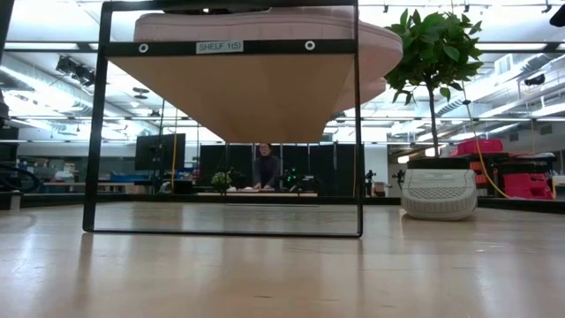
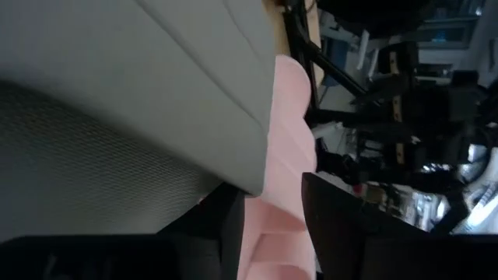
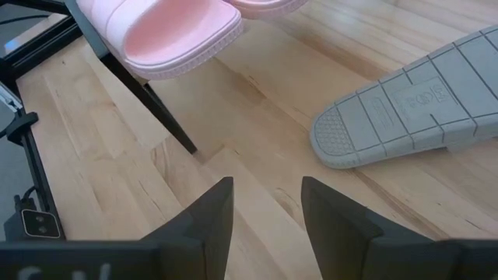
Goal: Pick and place slides into the shelf
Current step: Put the bottom gray slides on top of the shelf
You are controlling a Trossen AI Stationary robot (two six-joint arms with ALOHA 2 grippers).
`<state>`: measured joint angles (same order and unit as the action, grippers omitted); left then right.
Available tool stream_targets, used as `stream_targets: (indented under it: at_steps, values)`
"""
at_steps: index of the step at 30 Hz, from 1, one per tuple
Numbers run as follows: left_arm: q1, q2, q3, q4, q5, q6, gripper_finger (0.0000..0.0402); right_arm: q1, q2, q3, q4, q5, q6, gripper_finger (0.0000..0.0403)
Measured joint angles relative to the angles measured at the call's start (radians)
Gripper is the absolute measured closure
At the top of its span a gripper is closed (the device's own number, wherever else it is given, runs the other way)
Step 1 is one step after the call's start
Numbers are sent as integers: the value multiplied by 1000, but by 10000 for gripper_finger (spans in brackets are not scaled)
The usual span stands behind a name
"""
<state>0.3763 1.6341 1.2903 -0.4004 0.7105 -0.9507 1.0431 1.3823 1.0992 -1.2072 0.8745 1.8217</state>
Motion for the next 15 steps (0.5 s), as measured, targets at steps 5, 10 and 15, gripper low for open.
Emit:
stream_targets:
  at_steps: [5, 10, 15]
  values:
    - [3, 0, 0, -11, -45, -5, 264, 0, 0, 0, 0, 0, 0, 245]
    - [-1, 0, 0, -39, -34, -8, 263, 0, 0, 0, 0, 0, 0, 245]
    - [-5, 0, 0, -62, -7, -14, 268, 0, 0, 0, 0, 0, -9, 245]
